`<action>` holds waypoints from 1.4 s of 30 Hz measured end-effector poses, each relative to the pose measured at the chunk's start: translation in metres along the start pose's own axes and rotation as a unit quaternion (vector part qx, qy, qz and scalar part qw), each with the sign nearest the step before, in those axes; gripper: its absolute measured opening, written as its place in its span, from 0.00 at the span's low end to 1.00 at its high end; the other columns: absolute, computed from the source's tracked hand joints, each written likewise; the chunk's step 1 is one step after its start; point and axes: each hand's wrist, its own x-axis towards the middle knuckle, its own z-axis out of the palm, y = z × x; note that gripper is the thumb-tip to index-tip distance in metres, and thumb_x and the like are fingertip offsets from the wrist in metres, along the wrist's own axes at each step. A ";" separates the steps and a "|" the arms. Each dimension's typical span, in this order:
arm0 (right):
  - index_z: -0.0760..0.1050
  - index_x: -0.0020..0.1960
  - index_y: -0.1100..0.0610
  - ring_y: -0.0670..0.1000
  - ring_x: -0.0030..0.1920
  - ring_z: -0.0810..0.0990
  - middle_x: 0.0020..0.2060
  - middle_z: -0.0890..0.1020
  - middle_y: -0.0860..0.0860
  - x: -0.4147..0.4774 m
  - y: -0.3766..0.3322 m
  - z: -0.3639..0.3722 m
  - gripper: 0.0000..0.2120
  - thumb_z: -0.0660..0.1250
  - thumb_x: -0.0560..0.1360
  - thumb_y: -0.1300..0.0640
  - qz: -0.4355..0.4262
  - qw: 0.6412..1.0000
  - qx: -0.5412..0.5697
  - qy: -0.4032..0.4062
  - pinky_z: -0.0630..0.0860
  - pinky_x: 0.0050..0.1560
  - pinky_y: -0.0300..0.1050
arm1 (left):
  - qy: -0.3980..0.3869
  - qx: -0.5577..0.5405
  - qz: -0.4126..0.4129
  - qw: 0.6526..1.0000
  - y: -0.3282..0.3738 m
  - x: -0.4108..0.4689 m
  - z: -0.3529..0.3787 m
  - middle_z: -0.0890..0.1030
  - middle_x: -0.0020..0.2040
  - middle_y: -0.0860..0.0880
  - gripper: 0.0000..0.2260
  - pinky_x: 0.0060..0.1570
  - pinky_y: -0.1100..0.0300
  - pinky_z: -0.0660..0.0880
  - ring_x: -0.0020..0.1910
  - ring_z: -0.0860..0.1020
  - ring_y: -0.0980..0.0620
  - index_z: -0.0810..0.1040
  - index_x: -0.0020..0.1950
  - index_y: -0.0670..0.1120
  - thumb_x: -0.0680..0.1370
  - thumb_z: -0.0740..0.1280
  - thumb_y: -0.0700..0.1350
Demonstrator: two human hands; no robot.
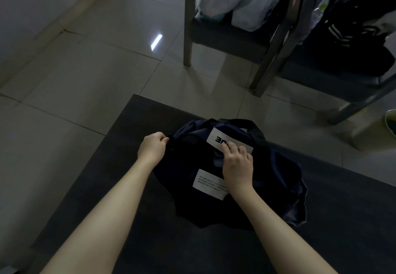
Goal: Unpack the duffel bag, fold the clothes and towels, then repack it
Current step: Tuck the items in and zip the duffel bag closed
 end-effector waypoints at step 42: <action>0.79 0.41 0.51 0.52 0.35 0.78 0.29 0.80 0.47 0.025 -0.102 -0.005 0.05 0.73 0.67 0.53 -0.193 0.978 0.030 0.081 0.62 0.43 0.47 | -0.034 -0.278 -0.107 0.954 0.000 -0.019 -0.009 0.81 0.42 0.40 0.12 0.49 0.45 0.78 0.42 0.79 0.44 0.78 0.40 0.43 0.80 0.63 0.48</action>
